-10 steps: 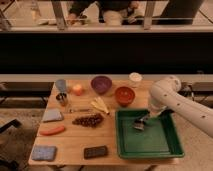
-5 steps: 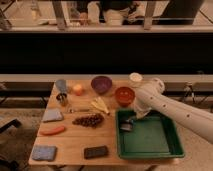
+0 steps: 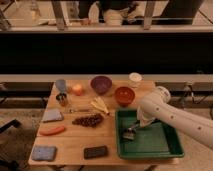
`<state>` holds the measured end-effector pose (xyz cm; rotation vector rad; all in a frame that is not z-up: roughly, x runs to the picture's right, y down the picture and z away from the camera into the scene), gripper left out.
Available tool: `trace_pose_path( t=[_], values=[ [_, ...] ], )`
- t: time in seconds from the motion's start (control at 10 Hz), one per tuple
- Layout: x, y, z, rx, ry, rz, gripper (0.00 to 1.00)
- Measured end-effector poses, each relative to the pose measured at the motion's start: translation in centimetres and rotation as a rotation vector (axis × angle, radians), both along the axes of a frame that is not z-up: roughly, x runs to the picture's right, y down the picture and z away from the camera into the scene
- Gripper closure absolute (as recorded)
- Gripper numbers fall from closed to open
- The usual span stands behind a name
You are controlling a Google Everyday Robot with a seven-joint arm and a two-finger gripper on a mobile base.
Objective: Wipe tray with brush
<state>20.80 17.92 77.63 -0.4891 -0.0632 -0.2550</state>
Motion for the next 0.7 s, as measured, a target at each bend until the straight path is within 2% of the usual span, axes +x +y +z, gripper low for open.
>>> trace_pose_path(
  t=[0.4, 0.6, 0.7],
  values=[
    [-0.1, 3.7, -3.8, 0.006, -0.002, -0.009, 1.0],
    [0.6, 3.8, -4.6, 0.014, 0.011, -0.004, 1.0],
    [1.2, 3.2, -4.6, 0.021, 0.02, 0.001, 1.0]
  ],
)
